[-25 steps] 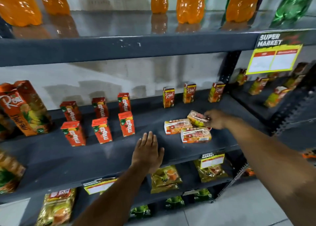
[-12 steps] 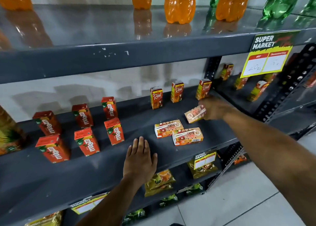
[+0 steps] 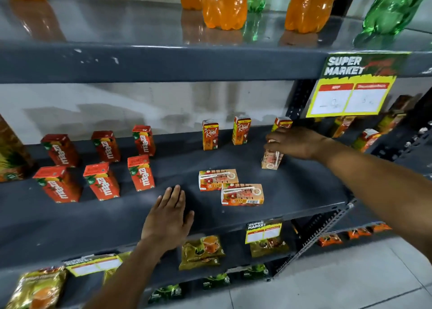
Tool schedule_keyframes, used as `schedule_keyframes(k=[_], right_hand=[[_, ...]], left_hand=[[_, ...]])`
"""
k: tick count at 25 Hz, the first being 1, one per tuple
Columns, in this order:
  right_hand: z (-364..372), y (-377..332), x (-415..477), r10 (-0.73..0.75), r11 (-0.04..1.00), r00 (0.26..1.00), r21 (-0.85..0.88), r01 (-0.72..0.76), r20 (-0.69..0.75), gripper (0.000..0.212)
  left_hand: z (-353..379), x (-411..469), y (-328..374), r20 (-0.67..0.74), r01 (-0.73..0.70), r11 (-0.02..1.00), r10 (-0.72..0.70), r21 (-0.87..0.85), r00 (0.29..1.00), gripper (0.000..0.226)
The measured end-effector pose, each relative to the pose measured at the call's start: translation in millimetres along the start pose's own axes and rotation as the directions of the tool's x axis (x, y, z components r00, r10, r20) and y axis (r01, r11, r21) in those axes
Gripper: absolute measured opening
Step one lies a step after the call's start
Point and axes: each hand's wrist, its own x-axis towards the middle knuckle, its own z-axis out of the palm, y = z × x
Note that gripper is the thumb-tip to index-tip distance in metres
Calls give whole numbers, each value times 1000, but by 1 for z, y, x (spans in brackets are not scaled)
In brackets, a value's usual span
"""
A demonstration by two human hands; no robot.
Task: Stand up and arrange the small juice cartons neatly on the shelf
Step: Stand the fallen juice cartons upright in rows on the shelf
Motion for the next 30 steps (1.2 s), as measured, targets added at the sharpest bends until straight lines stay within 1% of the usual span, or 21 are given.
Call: schedule_keyframes(k=[2, 3, 4, 6, 8, 9, 10, 12, 14, 16, 18, 19, 20, 21, 22, 23, 24, 25, 26, 27, 30], right_hand=[[0, 14, -4, 27, 986, 999, 165, -21, -30, 46], [-2, 18, -4, 17, 983, 1000, 185, -12, -25, 43], [-3, 19, -4, -1, 978, 1000, 206, -5, 27, 44], [1, 21, -1, 33, 951, 996, 304, -58, 86, 49], [3, 28, 2, 140, 903, 983, 392, -177, 122, 46], [6, 30, 5, 195, 879, 970, 414, -238, 143, 42], [8, 31, 6, 263, 839, 945, 438, -324, 195, 43], [10, 29, 10, 397, 731, 870, 473, -492, 293, 50], [12, 23, 15, 480, 649, 810, 486, -586, 337, 56], [16, 21, 20, 533, 588, 759, 481, -650, 374, 63], [15, 21, 20, 557, 542, 720, 476, -693, 415, 75], [12, 21, 19, 568, 528, 710, 478, -702, 416, 82], [5, 20, 17, 585, 531, 716, 487, -693, 382, 84], [-2, 16, 16, 592, 541, 741, 525, -657, 317, 82], [-11, 10, 16, 576, 557, 786, 595, -579, 226, 76], [-21, 1, 16, 518, 568, 843, 678, -467, 147, 68], [-31, -12, 20, 423, 567, 900, 745, -351, 102, 63], [-38, -28, 25, 308, 559, 947, 787, -261, 95, 59], [-41, -46, 32, 205, 558, 973, 804, -208, 110, 56], [-40, -64, 42, 135, 561, 981, 806, -191, 138, 54], [-34, -95, 72, 35, 568, 971, 795, -213, 235, 45]], left_hand=[[1, 1, 1, -14, 3, 1000, -3, 4, 1000, 86], [2, 1, 1, -17, 9, 1000, -9, -1, 1000, 85], [2, 0, 2, -22, 16, 1000, -16, -6, 1000, 84], [2, 0, 4, -20, 30, 1000, -31, -3, 999, 84], [2, 0, 6, -19, 40, 999, -40, 19, 999, 84], [2, 1, 5, -21, 44, 999, -44, 30, 999, 84], [2, 1, 5, -22, 47, 998, -47, 39, 999, 83], [1, 0, 6, -14, 54, 997, -53, 53, 998, 83], [-1, -1, 8, -8, 55, 997, -54, 51, 998, 84], [-2, -1, 9, -5, 60, 998, -60, 26, 998, 85], [-3, -1, 8, -1, 57, 998, -57, 12, 998, 85], [-3, -2, 7, 1, 54, 998, -54, 11, 999, 85], [-2, -1, 7, 4, 51, 999, -52, 11, 999, 84], [-2, -1, 6, 6, 49, 999, -49, 13, 999, 84], [-1, 0, 6, 1, 47, 999, -47, 14, 999, 83], [0, 0, 6, -5, 43, 999, -43, 14, 999, 82], [1, 1, 6, -7, 39, 999, -39, 16, 999, 82], [1, 1, 5, -4, 36, 999, -35, 21, 999, 82], [2, 1, 4, -1, 32, 999, -32, 29, 999, 83], [2, 0, 4, 1, 29, 999, -29, 33, 1000, 83], [1, -1, 2, -6, 29, 999, -29, 14, 1000, 84]])
